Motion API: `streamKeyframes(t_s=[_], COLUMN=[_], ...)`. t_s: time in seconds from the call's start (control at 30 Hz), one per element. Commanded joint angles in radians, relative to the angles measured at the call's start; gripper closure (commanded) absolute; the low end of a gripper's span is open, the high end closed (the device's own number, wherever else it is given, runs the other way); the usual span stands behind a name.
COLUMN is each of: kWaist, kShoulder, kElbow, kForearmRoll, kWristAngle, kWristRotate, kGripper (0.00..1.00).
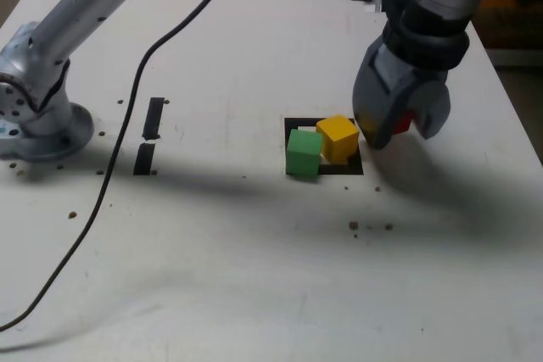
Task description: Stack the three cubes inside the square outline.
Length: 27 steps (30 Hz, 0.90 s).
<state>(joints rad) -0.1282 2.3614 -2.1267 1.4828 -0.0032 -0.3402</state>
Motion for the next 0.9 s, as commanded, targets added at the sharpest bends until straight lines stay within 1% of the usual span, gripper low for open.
streamKeyframes(t_s=[0.0,0.27,0.5,0.7,0.87], kWaist=[0.005,0.01,0.01,0.01,0.01], kShoulder=[-0.001,-0.017,-0.091,-0.2,-0.289], kElbow=[0.01,0.072,0.203,0.382,0.567], kForearmRoll=[-0.005,-0.014,-0.045,-0.115,-0.208], kWristAngle=[-0.008,-0.049,-0.091,-0.119,-0.164], kWristRotate=[0.003,0.006,-0.007,-0.026,-0.033], kGripper=[0.82,0.81,0.81,0.81,0.81])
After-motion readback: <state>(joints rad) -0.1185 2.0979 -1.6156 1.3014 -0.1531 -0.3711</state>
